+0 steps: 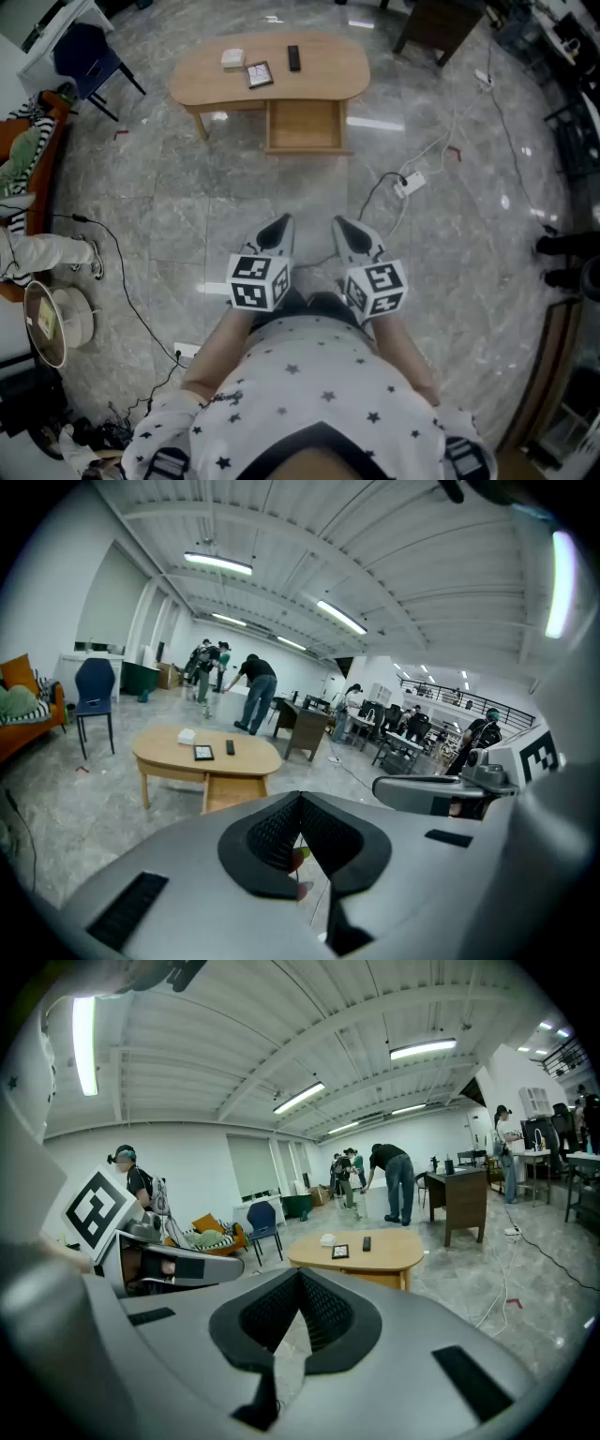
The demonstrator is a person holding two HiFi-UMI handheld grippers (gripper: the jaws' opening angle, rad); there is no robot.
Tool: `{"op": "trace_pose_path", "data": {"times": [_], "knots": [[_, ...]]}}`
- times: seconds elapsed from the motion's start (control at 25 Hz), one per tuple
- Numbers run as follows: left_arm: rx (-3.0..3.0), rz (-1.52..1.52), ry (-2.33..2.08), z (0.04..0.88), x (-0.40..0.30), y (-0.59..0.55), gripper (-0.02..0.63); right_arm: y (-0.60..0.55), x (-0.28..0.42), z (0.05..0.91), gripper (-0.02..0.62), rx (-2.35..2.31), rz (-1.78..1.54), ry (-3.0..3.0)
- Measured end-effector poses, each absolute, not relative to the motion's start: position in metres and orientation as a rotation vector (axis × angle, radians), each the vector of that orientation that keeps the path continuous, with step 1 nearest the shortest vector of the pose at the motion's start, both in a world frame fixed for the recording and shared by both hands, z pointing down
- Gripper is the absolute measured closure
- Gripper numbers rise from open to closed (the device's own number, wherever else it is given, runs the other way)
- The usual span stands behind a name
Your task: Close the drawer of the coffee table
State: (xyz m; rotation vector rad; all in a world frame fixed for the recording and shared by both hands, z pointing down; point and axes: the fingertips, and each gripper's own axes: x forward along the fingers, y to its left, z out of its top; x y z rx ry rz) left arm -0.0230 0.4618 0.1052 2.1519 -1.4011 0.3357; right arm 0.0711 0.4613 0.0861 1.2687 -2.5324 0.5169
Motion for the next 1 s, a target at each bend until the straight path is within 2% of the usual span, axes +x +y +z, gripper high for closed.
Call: {"op": "trace_pose_path", "data": {"times": [0.36,1.0], "knots": [[2.174,0.333,-1.415,0.100,-0.002,0.512,0.598,0.514,0.093,0.075,0.588,1.284,0.443,-2.543],[2.198,0.303,-1.424,0.089,0.020,0.536,0.598,0.543,0.114,0.076,0.588,1.272,0.454,-2.554]]}}
